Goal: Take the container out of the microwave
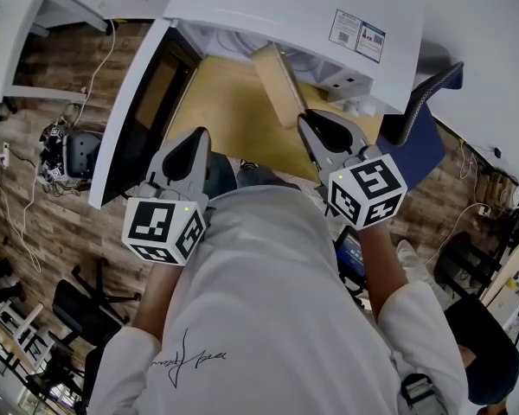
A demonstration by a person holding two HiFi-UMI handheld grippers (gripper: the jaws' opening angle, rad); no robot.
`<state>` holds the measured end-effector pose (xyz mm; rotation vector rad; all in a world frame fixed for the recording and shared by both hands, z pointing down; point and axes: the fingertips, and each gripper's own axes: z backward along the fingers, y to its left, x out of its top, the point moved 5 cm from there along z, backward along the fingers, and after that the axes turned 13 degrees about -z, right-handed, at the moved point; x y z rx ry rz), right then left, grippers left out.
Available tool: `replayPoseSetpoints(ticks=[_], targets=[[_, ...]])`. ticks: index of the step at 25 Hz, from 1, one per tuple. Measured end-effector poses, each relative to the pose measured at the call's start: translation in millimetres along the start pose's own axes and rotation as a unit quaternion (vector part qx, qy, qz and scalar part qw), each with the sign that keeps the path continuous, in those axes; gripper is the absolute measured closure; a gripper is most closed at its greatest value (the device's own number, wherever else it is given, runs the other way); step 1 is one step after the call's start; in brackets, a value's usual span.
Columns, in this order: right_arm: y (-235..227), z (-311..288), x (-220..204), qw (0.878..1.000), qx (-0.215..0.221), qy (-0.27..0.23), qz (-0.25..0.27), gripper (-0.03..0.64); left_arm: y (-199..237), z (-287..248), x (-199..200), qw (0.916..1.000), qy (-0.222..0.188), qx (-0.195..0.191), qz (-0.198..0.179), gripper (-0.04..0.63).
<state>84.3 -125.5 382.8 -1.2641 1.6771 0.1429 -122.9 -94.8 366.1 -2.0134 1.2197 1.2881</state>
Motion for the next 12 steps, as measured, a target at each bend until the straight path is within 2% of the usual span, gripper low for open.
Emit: replayPoseSetpoints(ticks=[12], targets=[[-1.3,-1.2,2.4,1.0,0.008,0.006,-0.002,0.56,-0.3,-7.9,1.2,1.0,0.004,-0.002,0.0,0.601]])
